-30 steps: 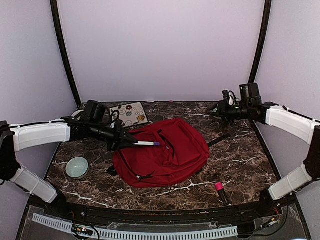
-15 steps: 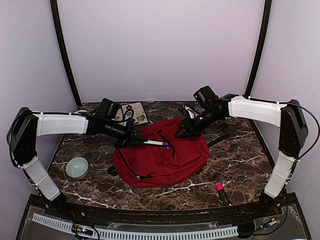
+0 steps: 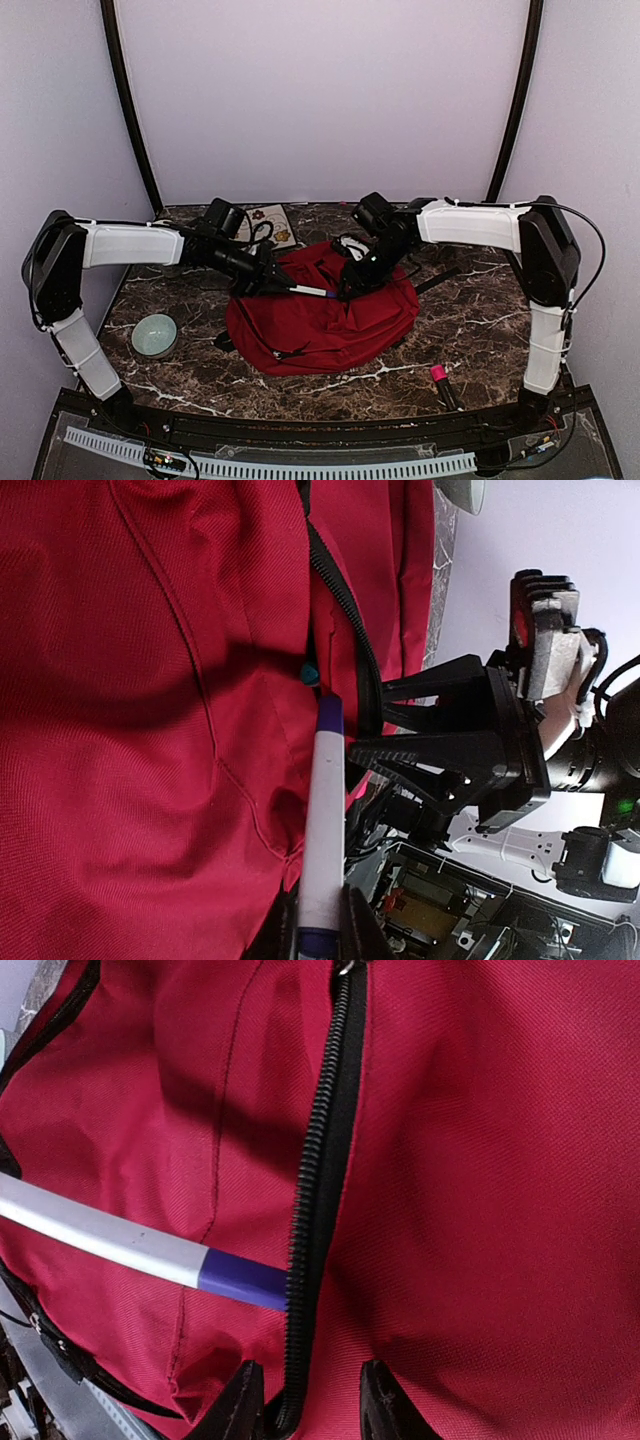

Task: Pack the student bag
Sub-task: Pick up the lower front pocket of the student bag.

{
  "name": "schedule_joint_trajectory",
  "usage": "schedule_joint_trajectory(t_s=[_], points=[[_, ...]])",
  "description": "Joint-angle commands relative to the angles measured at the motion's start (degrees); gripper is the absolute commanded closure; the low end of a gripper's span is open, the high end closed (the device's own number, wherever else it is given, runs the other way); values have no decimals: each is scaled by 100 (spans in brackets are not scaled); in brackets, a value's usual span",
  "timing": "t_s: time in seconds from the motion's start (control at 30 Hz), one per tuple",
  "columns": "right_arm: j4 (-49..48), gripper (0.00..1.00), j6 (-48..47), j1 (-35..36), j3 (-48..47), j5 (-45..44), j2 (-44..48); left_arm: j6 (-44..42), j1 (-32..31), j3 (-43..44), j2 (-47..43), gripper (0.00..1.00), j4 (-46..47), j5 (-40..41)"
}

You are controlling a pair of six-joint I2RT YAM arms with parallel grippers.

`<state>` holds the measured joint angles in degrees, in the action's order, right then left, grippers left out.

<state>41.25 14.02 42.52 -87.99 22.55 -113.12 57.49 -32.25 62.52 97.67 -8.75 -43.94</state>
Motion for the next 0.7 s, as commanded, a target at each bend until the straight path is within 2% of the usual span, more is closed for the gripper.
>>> schedule_joint_trajectory(t_s=[0.0,0.27,0.47,0.67], points=[[99,70,-179,89,-153,-437,-14,-220,37,231,114,100,-128,-96],[-106,99,-122,107,-199,-377,253,-174,35,416,441,100,10,-141],[-263,100,-83,124,-140,-222,454,142,33,468,725,100,587,-241],[-277,100,-12,122,-168,-292,558,299,-55,981,1116,100,737,-67]])
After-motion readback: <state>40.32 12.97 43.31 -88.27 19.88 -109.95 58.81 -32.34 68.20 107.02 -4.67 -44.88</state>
